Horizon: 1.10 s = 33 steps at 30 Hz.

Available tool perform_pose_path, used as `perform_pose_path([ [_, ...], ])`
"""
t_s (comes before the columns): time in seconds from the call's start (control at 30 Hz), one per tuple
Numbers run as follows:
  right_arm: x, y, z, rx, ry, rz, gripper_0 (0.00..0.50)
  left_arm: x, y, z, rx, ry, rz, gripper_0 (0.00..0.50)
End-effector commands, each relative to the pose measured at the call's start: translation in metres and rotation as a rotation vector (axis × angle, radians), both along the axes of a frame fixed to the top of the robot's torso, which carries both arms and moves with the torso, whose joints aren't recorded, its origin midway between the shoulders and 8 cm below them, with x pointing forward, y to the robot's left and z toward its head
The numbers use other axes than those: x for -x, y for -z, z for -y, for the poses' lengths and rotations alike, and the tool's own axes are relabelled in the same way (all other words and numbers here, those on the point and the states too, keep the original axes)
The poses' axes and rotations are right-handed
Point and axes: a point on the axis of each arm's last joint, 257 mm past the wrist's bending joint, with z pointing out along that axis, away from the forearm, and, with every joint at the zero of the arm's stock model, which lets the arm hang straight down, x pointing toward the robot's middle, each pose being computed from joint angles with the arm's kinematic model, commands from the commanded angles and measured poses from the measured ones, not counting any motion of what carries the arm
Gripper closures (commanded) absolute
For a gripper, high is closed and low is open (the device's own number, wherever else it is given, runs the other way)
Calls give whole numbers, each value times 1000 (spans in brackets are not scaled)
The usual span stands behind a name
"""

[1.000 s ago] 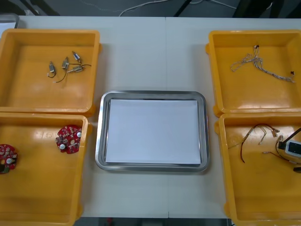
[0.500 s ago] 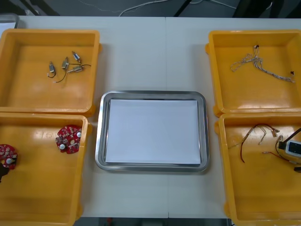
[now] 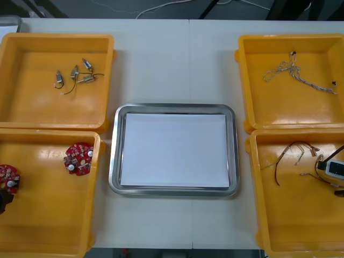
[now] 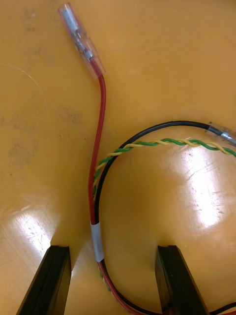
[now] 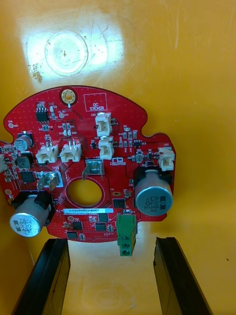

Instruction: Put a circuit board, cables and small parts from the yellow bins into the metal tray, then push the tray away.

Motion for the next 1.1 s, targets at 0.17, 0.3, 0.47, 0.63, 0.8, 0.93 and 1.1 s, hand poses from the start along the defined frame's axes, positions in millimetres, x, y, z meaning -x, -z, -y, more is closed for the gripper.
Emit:
perform_pose_path([
  [0.17,10,5,2,14,-22,-25,444,1,8,6,-39,77,-11,0],
  [0.3,10,5,2,14,-22,-23,500,-1,8,7,-36,74,-11,0],
  [0.47,6,3,0,6,-21,-16,500,-6,7,10,-31,71,-2,0],
  [0.63,-2,-9,-5,-3,-30,11,500,-9,6,13,-24,68,4,0],
  [0.8,-4,-34,-14,-7,-55,18,500,-13,6,17,-16,63,11,0],
  [0.93,-3,-55,-21,-9,-76,15,500,-16,7,19,-9,59,13,0],
  [1.1,2,-72,-30,-33,-83,11,500,-17,8,18,-11,60,13,14],
])
